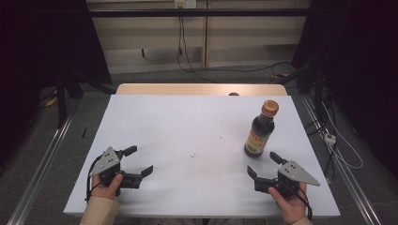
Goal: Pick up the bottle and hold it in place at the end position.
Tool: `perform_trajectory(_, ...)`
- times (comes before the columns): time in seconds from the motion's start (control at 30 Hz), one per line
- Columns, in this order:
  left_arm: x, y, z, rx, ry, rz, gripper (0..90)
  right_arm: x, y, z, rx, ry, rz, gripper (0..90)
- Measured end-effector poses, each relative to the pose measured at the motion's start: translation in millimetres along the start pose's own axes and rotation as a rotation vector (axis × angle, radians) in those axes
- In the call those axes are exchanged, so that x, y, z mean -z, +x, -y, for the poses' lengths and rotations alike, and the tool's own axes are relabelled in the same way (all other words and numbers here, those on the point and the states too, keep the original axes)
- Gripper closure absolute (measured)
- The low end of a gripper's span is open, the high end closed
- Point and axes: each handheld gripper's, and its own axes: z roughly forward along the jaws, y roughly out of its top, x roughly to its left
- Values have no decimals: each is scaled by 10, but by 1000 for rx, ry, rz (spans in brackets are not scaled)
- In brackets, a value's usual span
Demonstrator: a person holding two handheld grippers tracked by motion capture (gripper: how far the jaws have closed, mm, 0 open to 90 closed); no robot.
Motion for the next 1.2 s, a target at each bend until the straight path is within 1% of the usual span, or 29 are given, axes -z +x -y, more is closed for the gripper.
perform_trajectory(0.13,4,-6,-1,-3,1,-2,34,-13,5,-4,3,2,2,38)
perform_trajectory(0.23,4,-5,3,4,-4,-2,34,-19,9,-8,8,0,3,39)
perform_trajectory(0.33,1,-3,2,3,-5,-3,34,-23,10,-10,8,-2,7,46)
perform_trajectory(0.43,-12,-1,2,0,-4,1,34,-20,14,-32,16,0,29,46)
perform_trajectory(0.53,-24,2,4,-1,0,2,34,-13,7,-67,12,-13,36,44)
perform_trajectory(0.57,-29,-1,4,6,-4,-2,34,-14,4,-76,10,-11,42,36)
perform_trajectory(0.67,-24,-3,-1,-1,-5,0,34,-15,-14,-102,-2,1,49,35)
perform_trajectory(0.77,-24,-9,2,1,-2,0,34,-20,-28,-148,-15,-9,52,33)
perform_trajectory(0.8,-27,-12,5,3,-4,-1,34,-27,-31,-167,-15,-8,60,31)
perform_trajectory(0.87,-26,-15,7,6,-5,-1,34,-53,-46,-206,-17,-13,62,40)
perform_trajectory(0.9,-22,-12,7,1,-1,-1,34,-68,-53,-225,-24,-18,66,45)
perform_trajectory(0.93,-22,-15,9,6,-1,-1,34,-83,-56,-243,-25,-17,74,47)
perform_trajectory(1.0,-22,-14,9,5,0,-2,34,-113,-67,-271,-9,-13,92,74)
perform_trajectory(1.03,-23,-11,9,1,1,-3,34,-130,-77,-284,-15,-21,94,83)
perform_trajectory(1.07,-24,-13,9,0,3,-3,34,-149,-89,-297,-20,-15,102,88)
perform_trajectory(1.13,-21,-14,9,-7,7,-2,34,-191,-114,-314,-11,-8,126,94)
perform_trajectory(1.2,-19,-26,9,-3,3,-3,34,-226,-140,-327,-23,-2,135,124)
